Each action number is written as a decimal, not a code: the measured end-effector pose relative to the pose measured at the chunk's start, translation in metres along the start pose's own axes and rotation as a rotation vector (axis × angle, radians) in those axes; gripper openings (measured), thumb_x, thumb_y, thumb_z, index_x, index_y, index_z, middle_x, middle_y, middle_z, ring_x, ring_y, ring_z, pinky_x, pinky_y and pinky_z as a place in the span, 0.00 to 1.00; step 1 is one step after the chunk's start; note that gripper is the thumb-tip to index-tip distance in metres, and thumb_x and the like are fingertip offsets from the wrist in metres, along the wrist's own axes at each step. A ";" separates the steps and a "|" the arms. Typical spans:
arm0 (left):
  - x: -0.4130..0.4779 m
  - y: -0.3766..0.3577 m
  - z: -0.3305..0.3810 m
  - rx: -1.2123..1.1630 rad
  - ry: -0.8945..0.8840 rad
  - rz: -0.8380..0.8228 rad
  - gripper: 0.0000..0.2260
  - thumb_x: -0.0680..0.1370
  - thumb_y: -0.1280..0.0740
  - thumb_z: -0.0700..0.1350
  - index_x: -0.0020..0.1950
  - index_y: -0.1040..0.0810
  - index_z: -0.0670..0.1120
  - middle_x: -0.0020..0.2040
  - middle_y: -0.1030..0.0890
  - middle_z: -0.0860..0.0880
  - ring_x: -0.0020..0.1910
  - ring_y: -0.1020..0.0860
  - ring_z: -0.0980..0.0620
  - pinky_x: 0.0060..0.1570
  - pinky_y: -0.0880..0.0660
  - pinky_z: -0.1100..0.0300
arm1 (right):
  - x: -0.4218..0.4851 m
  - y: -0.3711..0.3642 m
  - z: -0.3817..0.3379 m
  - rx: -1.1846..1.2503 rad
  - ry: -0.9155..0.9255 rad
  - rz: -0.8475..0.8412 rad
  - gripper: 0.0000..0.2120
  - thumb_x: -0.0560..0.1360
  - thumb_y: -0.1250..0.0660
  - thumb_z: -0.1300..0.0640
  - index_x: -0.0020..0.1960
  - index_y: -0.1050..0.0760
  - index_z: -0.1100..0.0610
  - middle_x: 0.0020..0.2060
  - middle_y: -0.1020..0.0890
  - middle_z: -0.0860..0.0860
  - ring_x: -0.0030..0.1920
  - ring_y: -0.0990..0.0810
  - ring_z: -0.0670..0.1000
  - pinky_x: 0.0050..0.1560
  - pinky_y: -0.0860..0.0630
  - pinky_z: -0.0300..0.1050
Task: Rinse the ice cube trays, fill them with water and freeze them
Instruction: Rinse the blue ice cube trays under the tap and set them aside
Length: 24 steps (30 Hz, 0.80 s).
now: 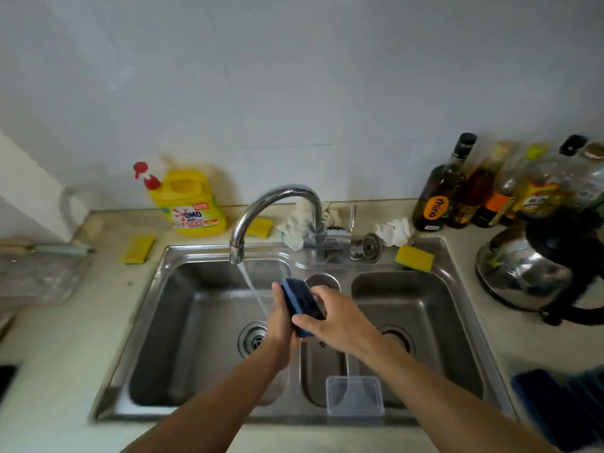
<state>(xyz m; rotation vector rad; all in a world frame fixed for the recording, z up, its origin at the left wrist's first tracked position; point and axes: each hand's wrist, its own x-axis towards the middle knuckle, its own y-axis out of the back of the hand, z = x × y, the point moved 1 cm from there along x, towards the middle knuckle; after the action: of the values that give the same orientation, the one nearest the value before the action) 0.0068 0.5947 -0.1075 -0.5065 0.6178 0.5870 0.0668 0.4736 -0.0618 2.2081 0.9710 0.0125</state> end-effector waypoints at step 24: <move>0.101 0.114 0.074 0.365 0.093 0.039 0.29 0.81 0.45 0.68 0.51 0.18 0.46 0.45 0.14 0.40 0.44 0.15 0.40 0.41 0.16 0.45 | 0.103 -0.111 -0.062 0.253 -0.249 -0.017 0.20 0.77 0.30 0.44 0.64 0.24 0.51 0.37 0.20 0.43 0.33 0.22 0.41 0.39 0.27 0.37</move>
<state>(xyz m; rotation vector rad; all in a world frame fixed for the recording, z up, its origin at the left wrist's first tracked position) 0.0294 0.7566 -0.1513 -0.1799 0.8048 0.4750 0.0524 0.6294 -0.1101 2.3584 0.8909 -0.4047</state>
